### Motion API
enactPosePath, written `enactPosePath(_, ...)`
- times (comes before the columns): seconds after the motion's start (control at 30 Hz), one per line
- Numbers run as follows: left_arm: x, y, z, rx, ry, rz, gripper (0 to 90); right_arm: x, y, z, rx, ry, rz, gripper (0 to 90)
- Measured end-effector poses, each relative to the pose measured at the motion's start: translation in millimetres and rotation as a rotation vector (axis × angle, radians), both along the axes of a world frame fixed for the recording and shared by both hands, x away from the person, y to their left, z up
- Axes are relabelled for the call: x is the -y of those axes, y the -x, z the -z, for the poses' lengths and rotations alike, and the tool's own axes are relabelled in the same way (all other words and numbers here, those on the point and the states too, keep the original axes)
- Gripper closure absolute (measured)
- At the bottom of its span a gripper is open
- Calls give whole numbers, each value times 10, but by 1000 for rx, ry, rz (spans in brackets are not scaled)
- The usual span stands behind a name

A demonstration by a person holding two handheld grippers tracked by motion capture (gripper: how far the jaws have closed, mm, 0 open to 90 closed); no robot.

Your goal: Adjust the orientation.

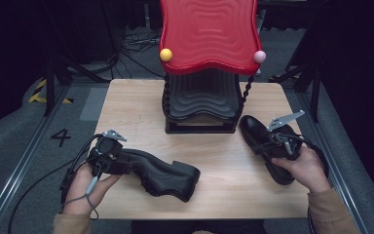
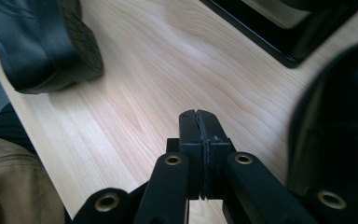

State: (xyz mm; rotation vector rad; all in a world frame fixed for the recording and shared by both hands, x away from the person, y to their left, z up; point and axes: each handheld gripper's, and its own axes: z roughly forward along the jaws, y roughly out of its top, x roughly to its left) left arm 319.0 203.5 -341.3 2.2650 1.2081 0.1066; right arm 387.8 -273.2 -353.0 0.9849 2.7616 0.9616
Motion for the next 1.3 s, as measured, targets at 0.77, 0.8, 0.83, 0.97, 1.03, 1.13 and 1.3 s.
enactPosePath(0.77, -5, 52, 33, 7, 18, 3, 489, -1119, 141, 271, 22, -13, -263, 900)
enactPosePath(0.8, 6, 50, 42, 5, 23, -2, 489, -1119, 141, 271, 22, -13, -263, 900)
enactPosePath(0.83, 17, 39, 49, 3, 13, 9, 493, -1227, 178, 300, 23, -20, -289, 900)
enactPosePath(0.97, 66, 33, 58, -2, 16, 16, 508, -1404, 201, 377, 22, -16, -321, 900)
enactPosePath(1.03, 72, 29, 60, 1, 16, 21, 509, -1436, 201, 395, 18, -21, -325, 900)
enactPosePath(1.13, 74, 21, 59, 0, 15, 24, 509, -1517, 214, 431, 23, -21, -345, 900)
enactPosePath(1.3, 73, 18, 60, -1, 19, 20, 506, -1597, 206, 448, 31, -30, -351, 900)
